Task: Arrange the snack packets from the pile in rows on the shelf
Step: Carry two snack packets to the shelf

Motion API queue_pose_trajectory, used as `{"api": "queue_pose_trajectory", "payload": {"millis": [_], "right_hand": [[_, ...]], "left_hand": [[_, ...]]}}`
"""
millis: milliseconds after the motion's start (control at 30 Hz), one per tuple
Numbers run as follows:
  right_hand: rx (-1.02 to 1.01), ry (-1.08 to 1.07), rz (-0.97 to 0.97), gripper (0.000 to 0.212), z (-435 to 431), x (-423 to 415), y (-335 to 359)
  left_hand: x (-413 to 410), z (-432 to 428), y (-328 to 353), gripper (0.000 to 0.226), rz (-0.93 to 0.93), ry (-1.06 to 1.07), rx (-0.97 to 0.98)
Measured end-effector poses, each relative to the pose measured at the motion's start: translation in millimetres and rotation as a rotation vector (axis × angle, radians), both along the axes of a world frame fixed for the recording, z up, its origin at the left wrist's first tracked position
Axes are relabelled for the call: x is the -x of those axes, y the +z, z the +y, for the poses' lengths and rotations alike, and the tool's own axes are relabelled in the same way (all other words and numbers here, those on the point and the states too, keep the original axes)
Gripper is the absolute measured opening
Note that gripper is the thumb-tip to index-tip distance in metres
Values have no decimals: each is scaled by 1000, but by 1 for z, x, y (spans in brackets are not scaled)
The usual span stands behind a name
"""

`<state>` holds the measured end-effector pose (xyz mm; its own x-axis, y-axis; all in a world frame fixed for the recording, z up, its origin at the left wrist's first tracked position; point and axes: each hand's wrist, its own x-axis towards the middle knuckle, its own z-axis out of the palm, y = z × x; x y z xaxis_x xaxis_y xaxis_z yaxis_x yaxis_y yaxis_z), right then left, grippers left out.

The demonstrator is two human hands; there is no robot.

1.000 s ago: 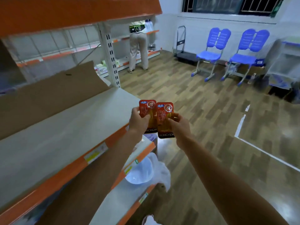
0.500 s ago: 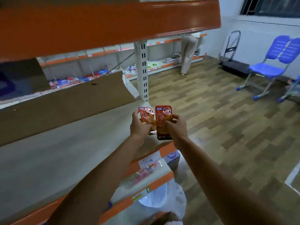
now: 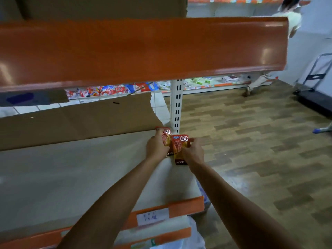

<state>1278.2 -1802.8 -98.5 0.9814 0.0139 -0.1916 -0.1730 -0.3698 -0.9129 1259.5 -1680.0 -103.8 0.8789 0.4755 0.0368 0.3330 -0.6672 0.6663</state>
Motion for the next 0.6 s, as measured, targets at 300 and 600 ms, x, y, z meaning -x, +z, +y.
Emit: {"api": "queue_pose_trajectory", "payload": {"millis": [300, 600], "right_hand": [[90, 108, -152, 40, 20, -14, -2], [201, 199, -209, 47, 23, -25, -8]], "left_hand": [[-23, 22, 0, 61, 118, -74, -121], [-25, 32, 5, 44, 78, -117, -32]]}}
